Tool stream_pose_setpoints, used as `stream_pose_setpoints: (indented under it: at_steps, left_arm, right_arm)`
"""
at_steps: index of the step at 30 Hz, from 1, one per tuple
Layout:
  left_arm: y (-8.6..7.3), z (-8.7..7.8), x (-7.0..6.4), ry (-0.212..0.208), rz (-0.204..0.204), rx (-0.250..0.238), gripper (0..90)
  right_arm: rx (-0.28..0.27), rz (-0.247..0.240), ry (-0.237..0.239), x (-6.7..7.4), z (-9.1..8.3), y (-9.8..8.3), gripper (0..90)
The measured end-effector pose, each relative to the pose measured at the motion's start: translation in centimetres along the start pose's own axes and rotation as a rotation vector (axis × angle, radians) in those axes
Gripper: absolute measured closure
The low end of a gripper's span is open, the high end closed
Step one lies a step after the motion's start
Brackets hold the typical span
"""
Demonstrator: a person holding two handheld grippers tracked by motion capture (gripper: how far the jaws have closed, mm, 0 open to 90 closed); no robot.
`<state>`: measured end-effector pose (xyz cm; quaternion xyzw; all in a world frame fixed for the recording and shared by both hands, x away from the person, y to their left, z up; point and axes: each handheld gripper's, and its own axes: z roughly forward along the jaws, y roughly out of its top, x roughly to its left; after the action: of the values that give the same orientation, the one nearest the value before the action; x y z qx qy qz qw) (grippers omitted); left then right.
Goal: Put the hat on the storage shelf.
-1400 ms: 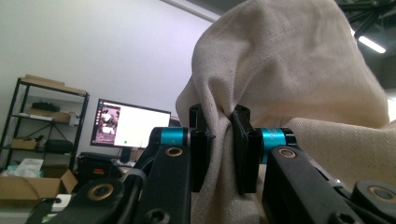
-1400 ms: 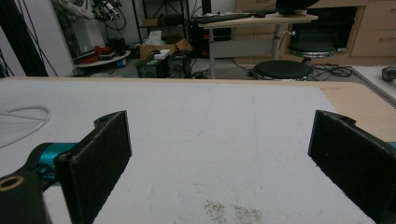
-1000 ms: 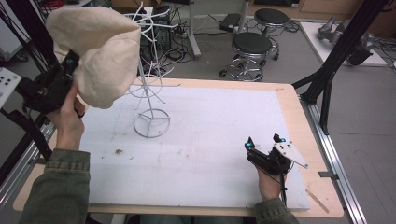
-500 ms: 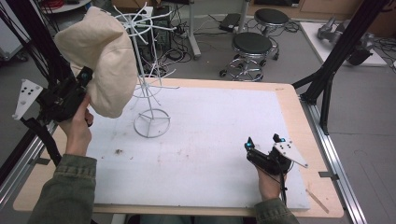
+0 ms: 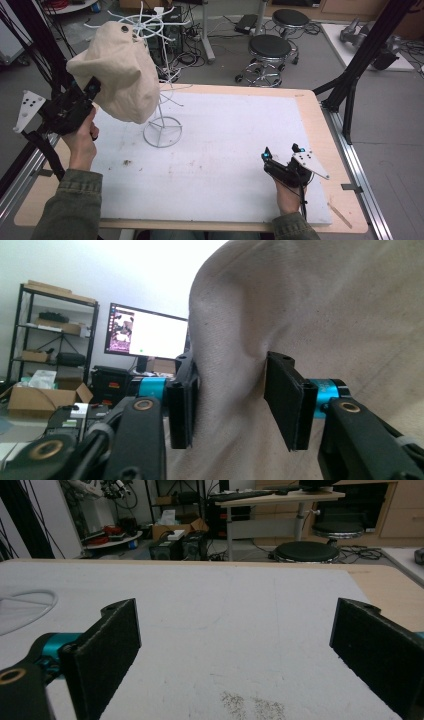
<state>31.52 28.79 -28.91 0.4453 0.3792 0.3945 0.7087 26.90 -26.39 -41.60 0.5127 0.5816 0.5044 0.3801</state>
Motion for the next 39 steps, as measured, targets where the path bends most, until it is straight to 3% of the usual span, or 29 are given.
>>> stream_pose_setpoints:
  at_steps: [8,14,23,31,36,39]
  left_arm:
    - [-0.3,-1.0,0.3,0.037,-0.012,-0.013,47.0]
    - [-0.2,-1.4,0.2,0.093,-0.007,-0.001,40.9]
    - [0.2,-2.8,0.3,0.175,0.046,0.035,36.1]
    - [-0.1,-3.7,0.7,0.198,0.062,0.064,33.8]
    - [-0.8,-4.1,0.7,0.214,0.094,0.100,32.4]
    - [-1.5,-4.1,0.6,0.225,0.128,0.148,31.5]
  right_arm:
    - [0.001,-0.007,0.001,0.0,0.1,0.0,5.1]
    - [0.004,-0.002,-0.002,-0.1,0.1,0.0,5.1]
    - [0.004,0.000,0.000,-0.1,0.0,0.0,5.1]
    - [0.012,-0.001,0.003,-0.1,0.1,-0.1,5.1]
    - [0.014,0.001,0.003,0.0,0.1,-0.1,5.1]
    - [0.015,0.003,0.002,0.0,0.1,-0.1,5.0]
